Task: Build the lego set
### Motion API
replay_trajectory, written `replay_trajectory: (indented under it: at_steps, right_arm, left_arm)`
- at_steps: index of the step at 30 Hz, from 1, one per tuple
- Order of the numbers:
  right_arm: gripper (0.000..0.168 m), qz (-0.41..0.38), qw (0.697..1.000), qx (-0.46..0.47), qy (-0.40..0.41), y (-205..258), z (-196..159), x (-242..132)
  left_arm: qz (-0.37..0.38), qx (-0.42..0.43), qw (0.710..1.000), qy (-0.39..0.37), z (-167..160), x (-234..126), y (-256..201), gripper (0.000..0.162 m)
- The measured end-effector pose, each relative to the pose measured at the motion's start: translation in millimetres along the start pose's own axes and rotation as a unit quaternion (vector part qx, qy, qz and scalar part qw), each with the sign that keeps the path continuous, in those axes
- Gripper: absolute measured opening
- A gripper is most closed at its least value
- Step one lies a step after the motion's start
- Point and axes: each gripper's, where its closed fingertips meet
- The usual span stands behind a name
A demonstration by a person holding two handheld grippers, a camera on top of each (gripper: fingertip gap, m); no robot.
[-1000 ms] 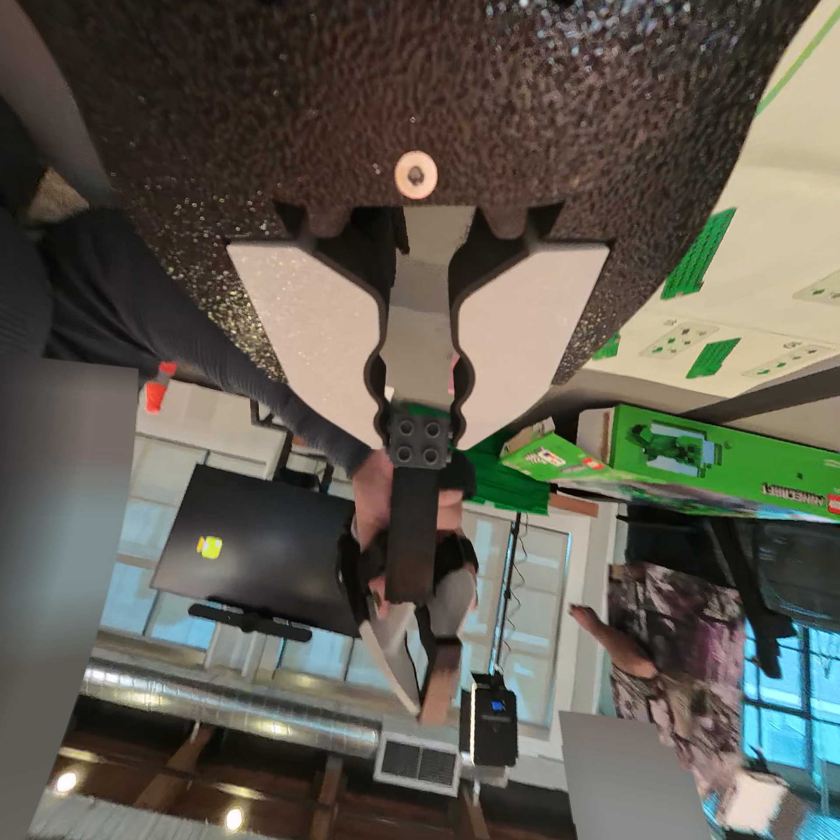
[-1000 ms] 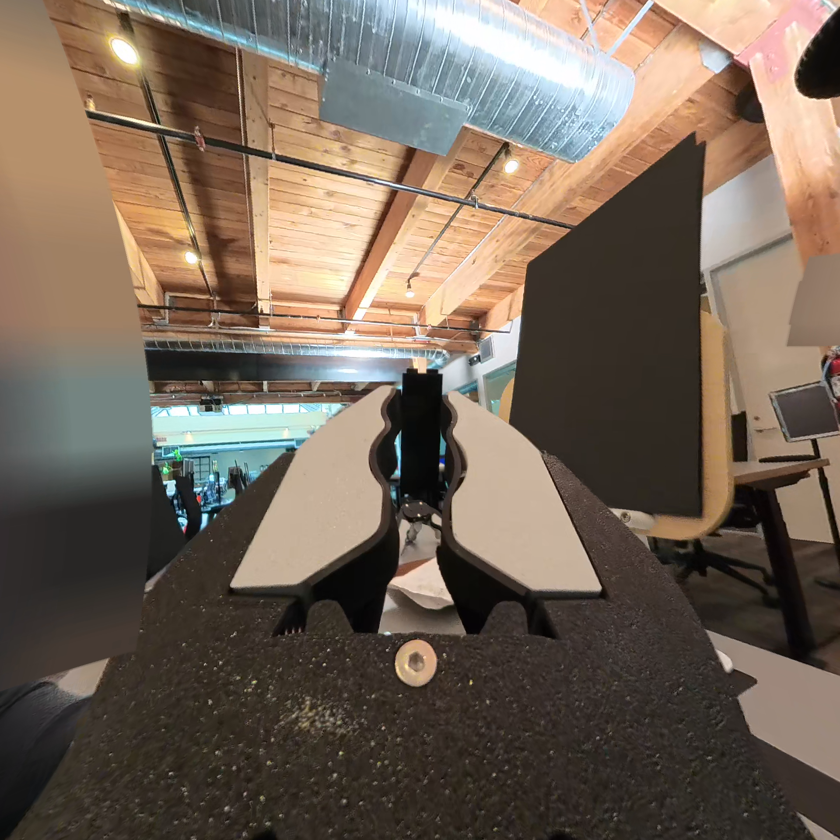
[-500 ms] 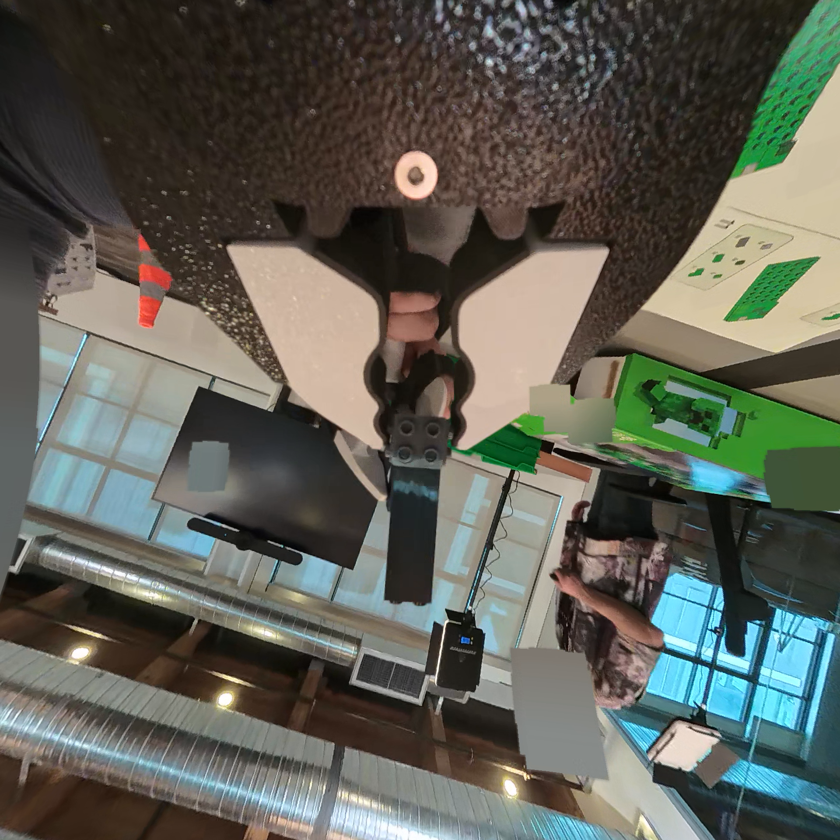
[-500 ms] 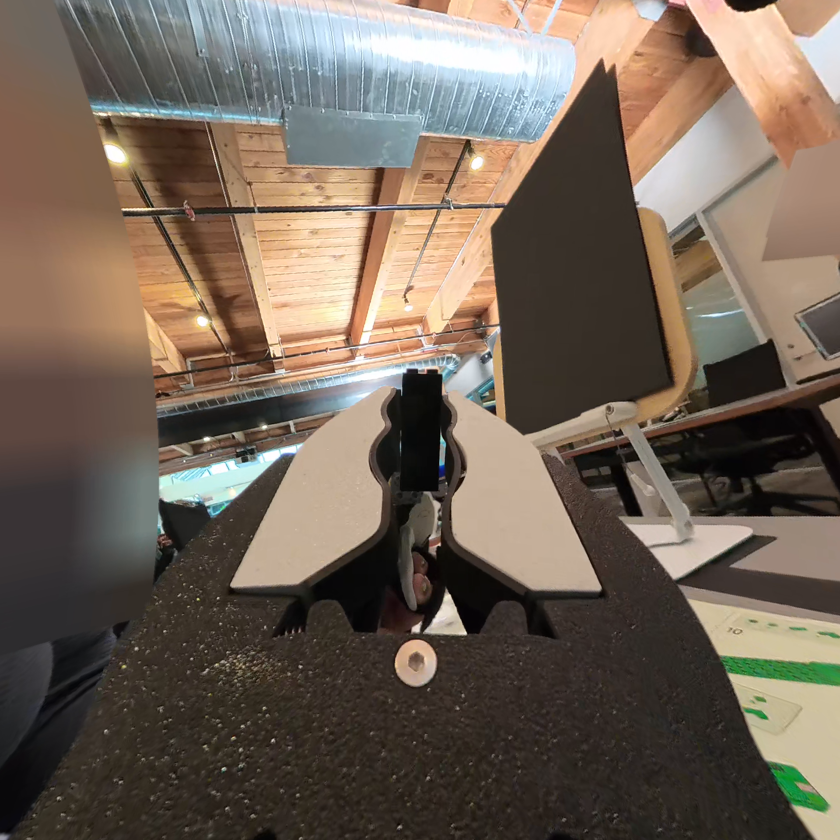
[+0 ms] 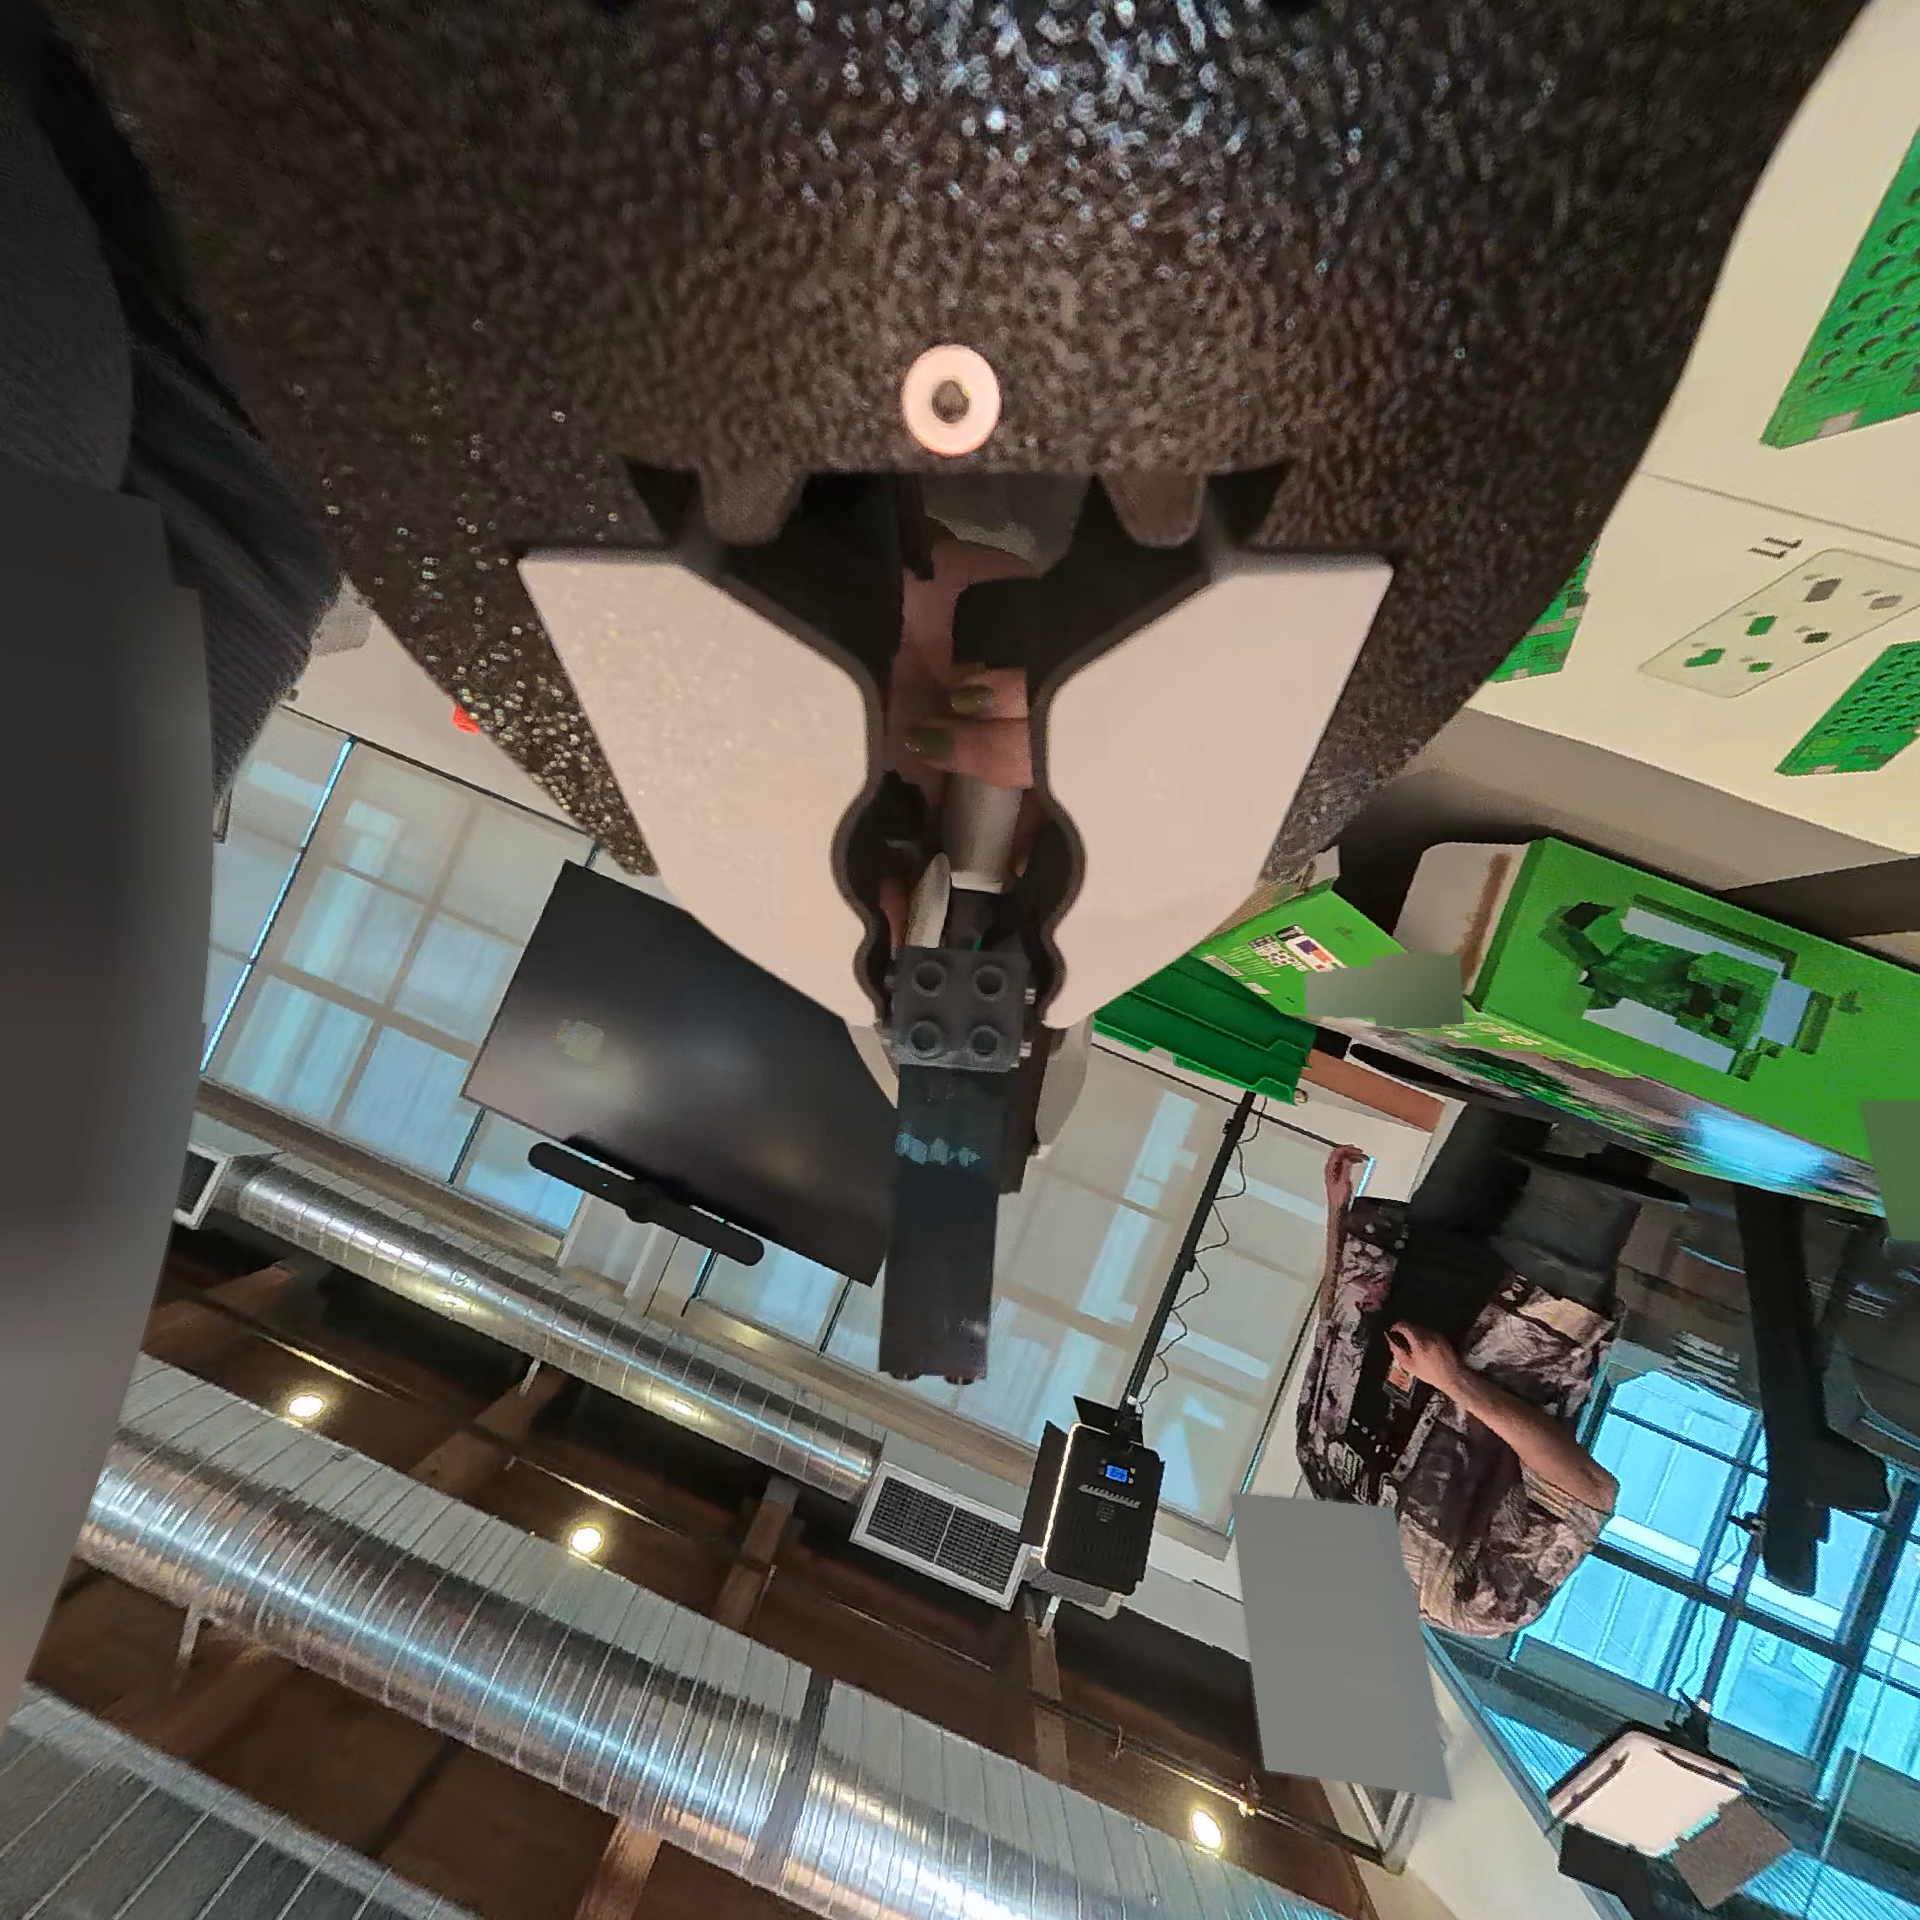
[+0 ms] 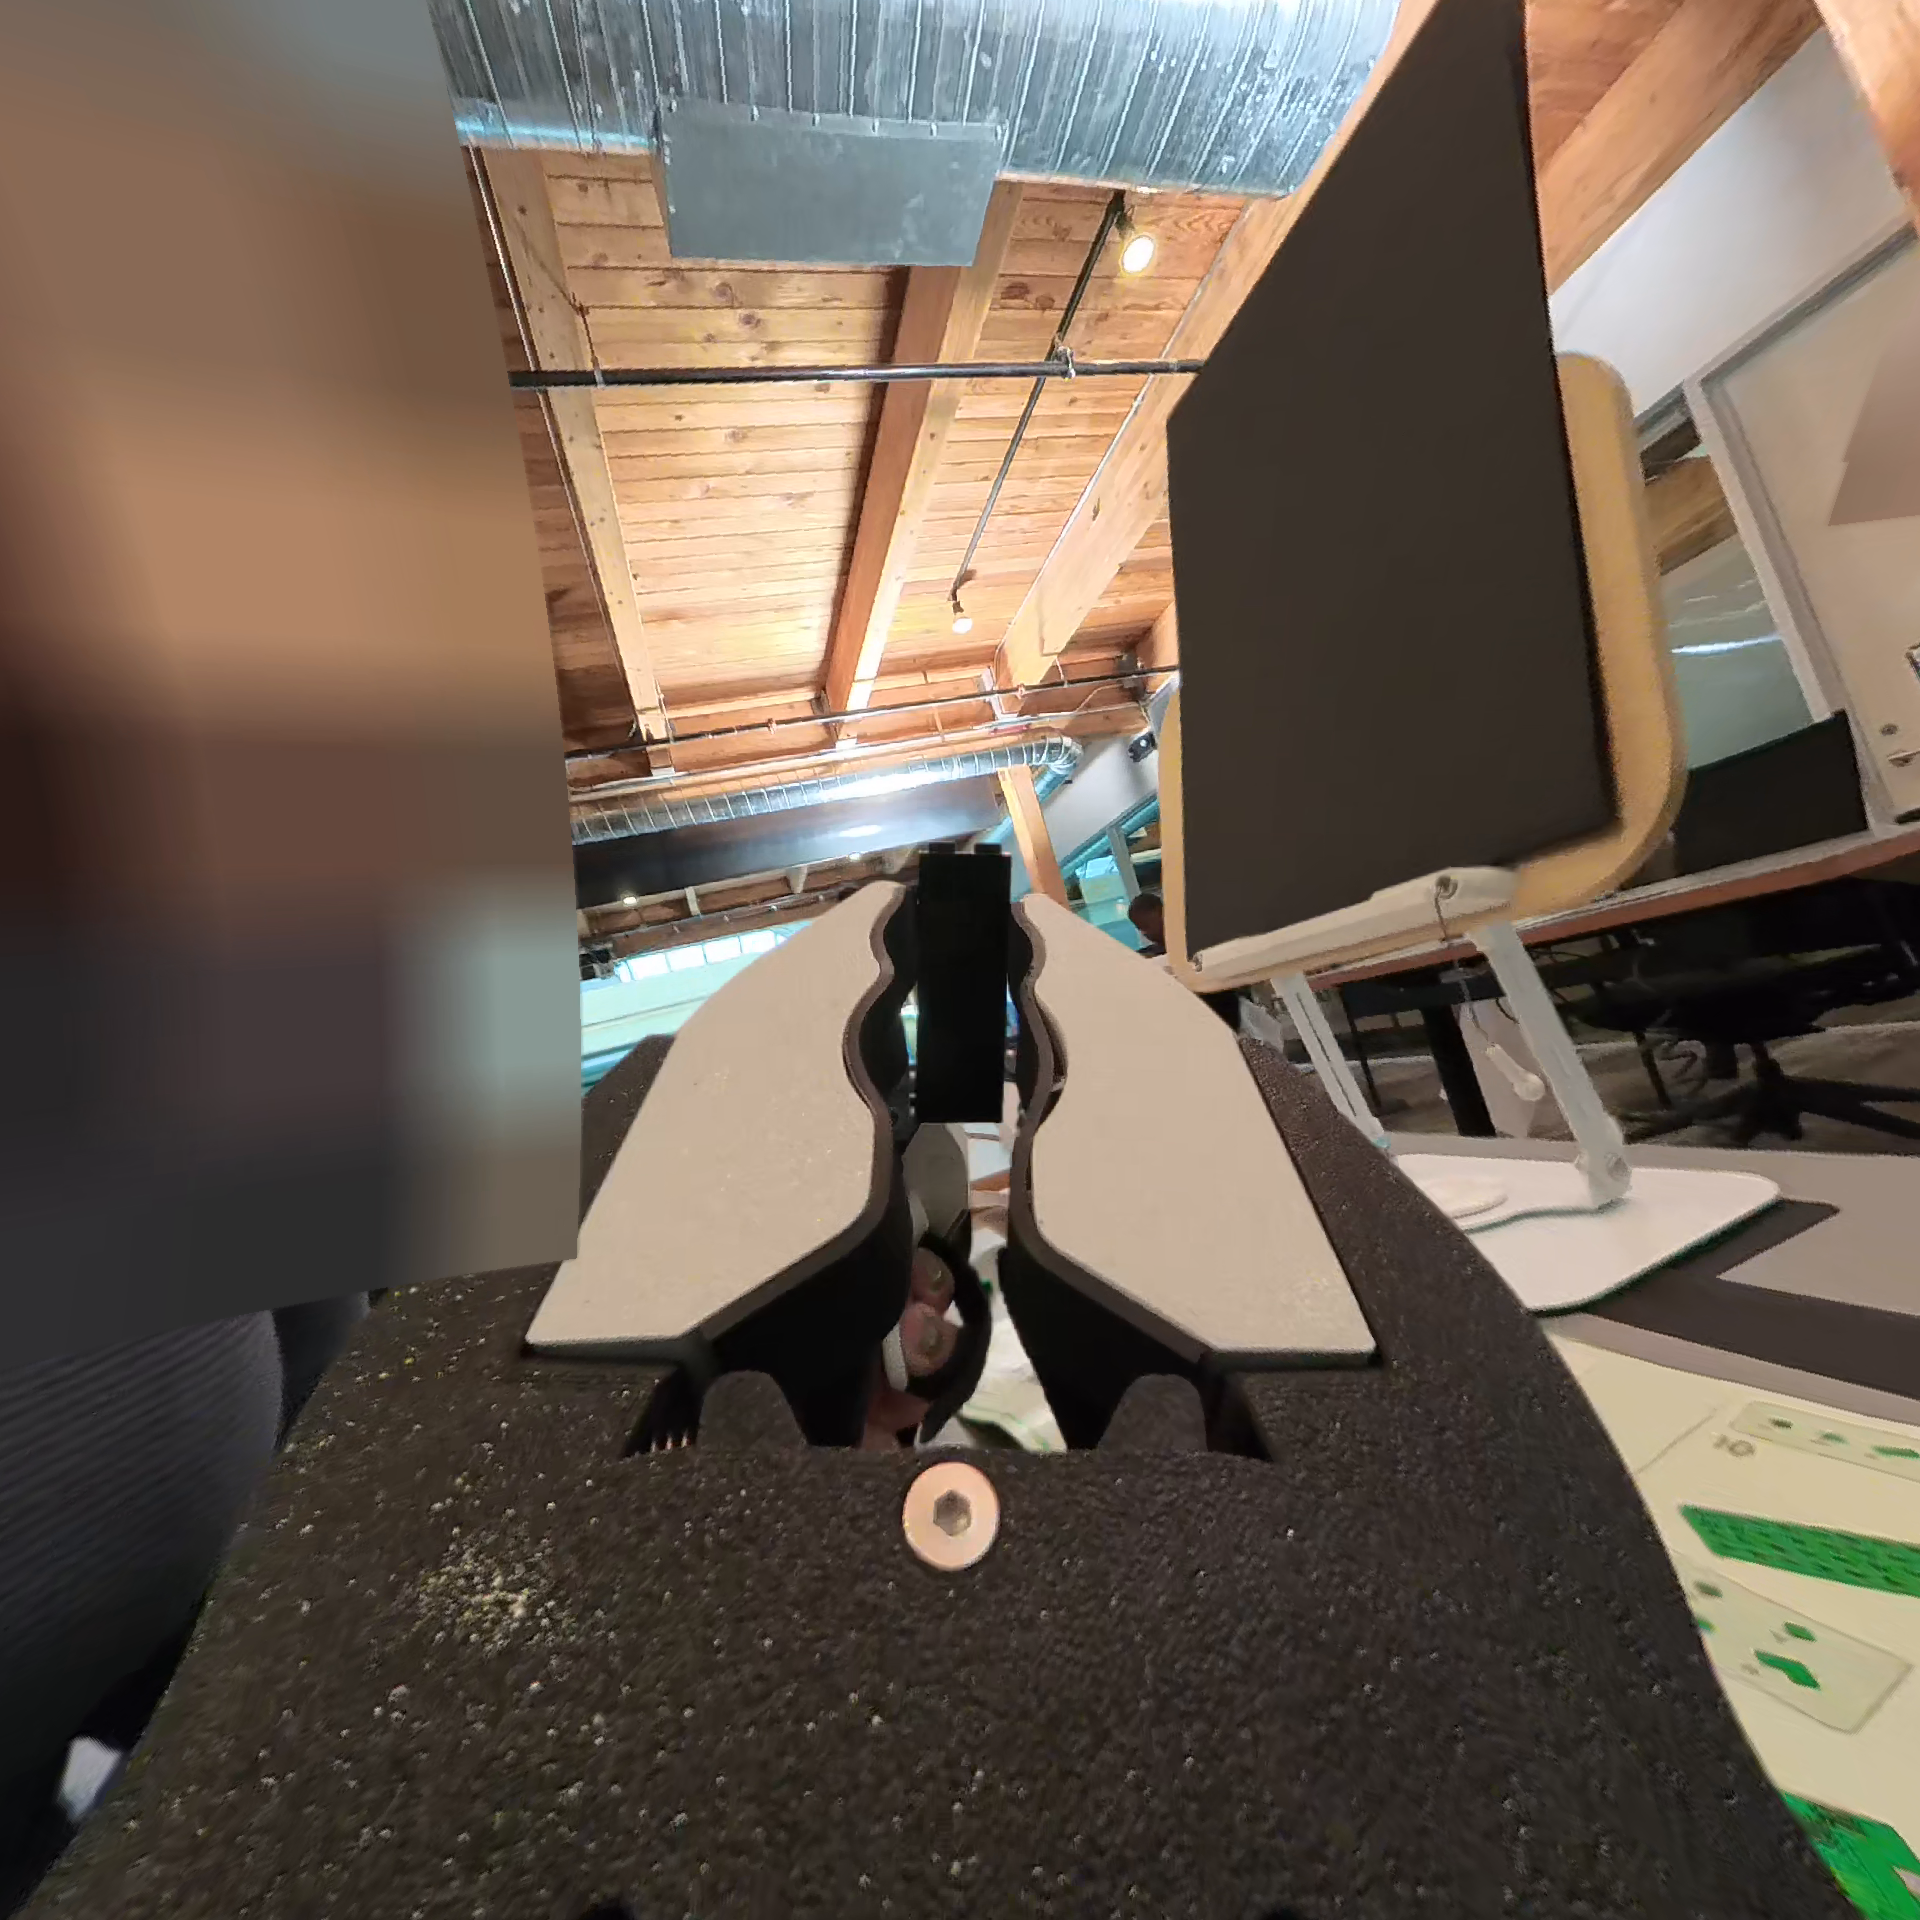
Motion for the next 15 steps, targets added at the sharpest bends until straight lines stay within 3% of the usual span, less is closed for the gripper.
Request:
replay_trajectory:
  at_steps: [6,10,15]
  right_arm:
    - [0.016,0.009,0.997,-0.018,-0.077,14,23,23]
    - [0.016,-0.01,0.998,0.004,-0.067,8,-8,24]
    - [0.017,0.015,0.994,0.078,-0.069,1,-10,21]
  left_arm:
    - [-0.002,-0.012,1.0,-0.017,5,-2,-2,0.025]
    - [0.002,-0.01,1.0,-0.02,8,-6,-1,0.024]
    - [0.016,-0.019,1.0,0.001,3,-9,8,0.025]
Point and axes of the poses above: each gripper's, where its closed fingertips meet, x out along the fingers, z out of its top, y = z × x across the jaws, and after that the axes turned 13 degrees about x, right-handed
